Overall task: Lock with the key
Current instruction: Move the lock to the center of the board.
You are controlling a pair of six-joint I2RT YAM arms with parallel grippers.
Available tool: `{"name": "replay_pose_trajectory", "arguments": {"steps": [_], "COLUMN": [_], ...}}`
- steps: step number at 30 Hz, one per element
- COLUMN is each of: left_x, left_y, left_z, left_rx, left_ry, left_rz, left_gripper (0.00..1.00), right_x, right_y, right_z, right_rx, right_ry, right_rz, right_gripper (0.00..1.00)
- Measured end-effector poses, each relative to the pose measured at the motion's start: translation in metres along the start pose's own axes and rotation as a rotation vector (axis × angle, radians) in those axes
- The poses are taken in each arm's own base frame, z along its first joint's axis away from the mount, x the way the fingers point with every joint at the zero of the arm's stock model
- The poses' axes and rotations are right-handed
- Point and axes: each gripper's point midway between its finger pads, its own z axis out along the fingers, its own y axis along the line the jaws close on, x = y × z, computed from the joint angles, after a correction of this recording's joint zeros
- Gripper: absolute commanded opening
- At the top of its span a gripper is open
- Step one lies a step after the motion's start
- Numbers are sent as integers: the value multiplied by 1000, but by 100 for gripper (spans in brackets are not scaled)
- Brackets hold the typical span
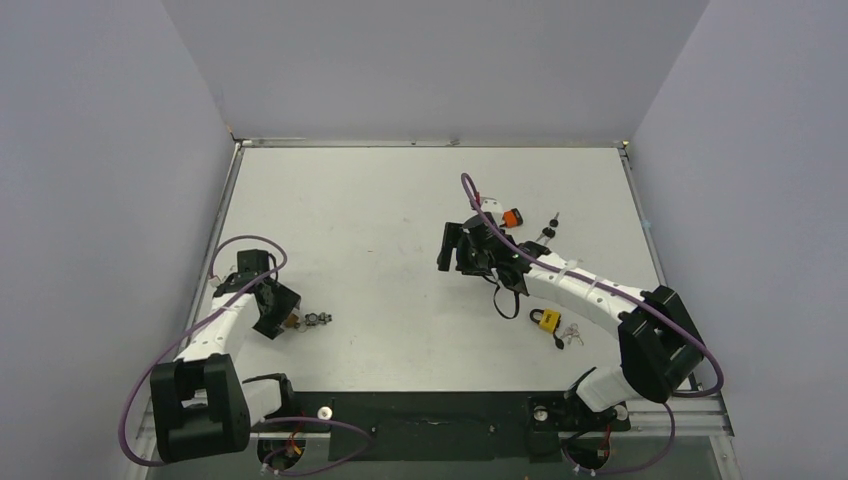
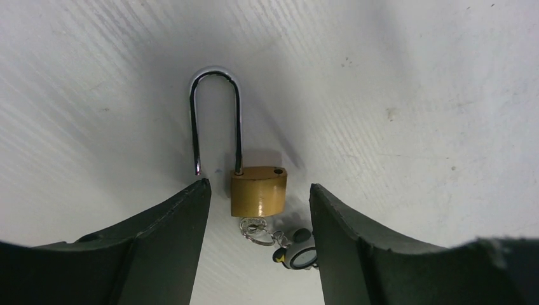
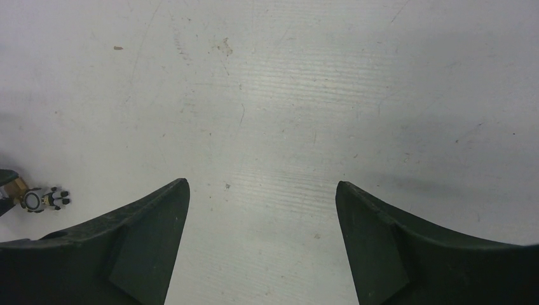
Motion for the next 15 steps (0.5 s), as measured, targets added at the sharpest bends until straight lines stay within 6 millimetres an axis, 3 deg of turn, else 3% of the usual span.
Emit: {"name": "replay_pose_trajectory", "arguments": {"steps": [15], "left_x": [-11], "left_y": [-16], "left_z": [7], "left_rx": [40], "left_ry": [-30], "left_rz": [-35], "left_gripper": [41], "right_x": [12], "right_y": [-10], "right_z": [-4], "right_rx": [11], "right_ry": [15], "right_rz": [0], "right_gripper": [79]}}
